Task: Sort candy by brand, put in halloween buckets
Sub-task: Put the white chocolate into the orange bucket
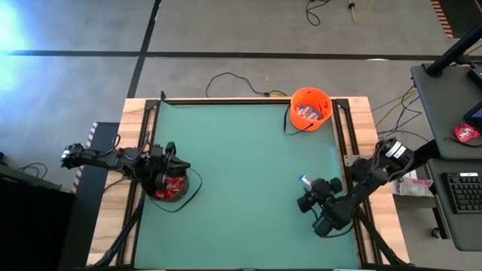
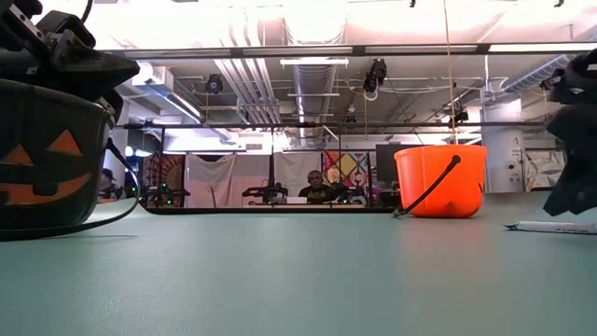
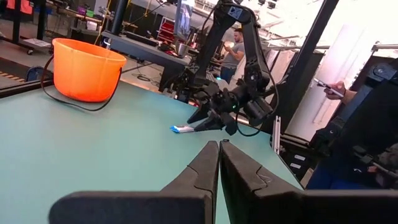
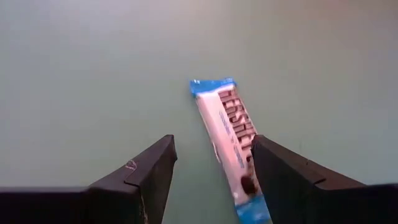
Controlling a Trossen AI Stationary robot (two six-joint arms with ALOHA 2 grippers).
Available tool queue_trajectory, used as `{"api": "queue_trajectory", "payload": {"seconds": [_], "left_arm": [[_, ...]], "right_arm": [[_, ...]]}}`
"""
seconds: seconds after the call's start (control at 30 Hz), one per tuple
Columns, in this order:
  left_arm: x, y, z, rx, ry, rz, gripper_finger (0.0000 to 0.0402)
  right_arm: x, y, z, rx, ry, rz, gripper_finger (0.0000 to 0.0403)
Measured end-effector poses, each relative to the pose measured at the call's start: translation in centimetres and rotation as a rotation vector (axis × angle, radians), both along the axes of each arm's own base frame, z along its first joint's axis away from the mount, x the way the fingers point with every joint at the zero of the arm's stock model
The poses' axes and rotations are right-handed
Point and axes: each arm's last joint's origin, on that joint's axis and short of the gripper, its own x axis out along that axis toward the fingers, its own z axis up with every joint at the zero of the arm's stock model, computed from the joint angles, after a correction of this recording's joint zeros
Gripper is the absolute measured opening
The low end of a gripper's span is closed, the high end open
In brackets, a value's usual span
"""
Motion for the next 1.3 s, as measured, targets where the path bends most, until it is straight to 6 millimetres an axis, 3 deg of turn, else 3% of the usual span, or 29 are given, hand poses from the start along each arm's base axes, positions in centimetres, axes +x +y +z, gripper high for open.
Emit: {"api": "queue_trajectory", "payload": {"seconds": [0.27,0.53,0.97,1.3], "left_arm": [[0.0,0.0,0.0,0.0,0.0,0.0,0.0],[0.0,0.0,0.0,0.0,0.0,0.0,0.0],[0.0,0.0,0.0,0.0,0.0,0.0,0.0],[0.0,0.0,0.0,0.0,0.0,0.0,0.0]], "right_arm": [[0.4,-0.8,-2.2,-0.058,0.149,0.066,0.0206],[0.5,-0.4,-2.6,-0.069,0.105,0.099,0.0206],[0.7,-1.1,-3.6,0.002,-0.027,0.009,0.0184],[3.6,-4.5,-3.5,0.088,0.084,-0.088,0.0182]]}}
